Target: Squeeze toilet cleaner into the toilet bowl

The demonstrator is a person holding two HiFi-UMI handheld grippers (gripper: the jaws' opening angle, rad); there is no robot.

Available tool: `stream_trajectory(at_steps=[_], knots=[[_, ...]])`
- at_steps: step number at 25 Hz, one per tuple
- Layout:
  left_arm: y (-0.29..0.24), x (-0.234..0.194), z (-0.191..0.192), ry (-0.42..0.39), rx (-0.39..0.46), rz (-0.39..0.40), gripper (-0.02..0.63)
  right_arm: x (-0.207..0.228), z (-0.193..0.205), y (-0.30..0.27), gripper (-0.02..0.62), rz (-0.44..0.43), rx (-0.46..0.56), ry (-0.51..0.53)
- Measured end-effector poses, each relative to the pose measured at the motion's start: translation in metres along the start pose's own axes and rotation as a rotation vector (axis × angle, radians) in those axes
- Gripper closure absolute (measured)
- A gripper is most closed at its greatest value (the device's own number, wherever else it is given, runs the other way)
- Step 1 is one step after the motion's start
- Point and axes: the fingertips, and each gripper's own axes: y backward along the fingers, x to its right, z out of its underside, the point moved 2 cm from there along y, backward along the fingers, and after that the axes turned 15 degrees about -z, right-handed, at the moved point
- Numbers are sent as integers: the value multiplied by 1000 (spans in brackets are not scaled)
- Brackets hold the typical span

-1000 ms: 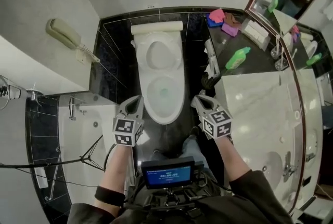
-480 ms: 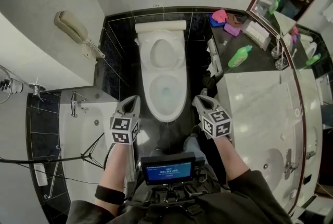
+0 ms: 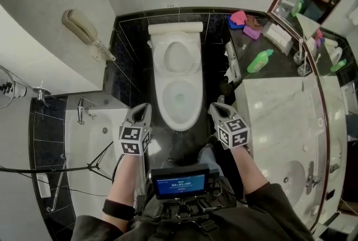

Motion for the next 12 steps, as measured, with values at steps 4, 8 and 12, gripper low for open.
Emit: stream_trajectory(at_steps=[4,8,12], knots=[[3,-1,3,6,-1,-8,606,3,6,-1,592,-1,-6,8],[5,-2,6,7,-3,-13,606,-1,4,-1,592,-6,-6,8],[8,-3,9,15,-6,-17,606,2,7,-1,592,1,-11,16]])
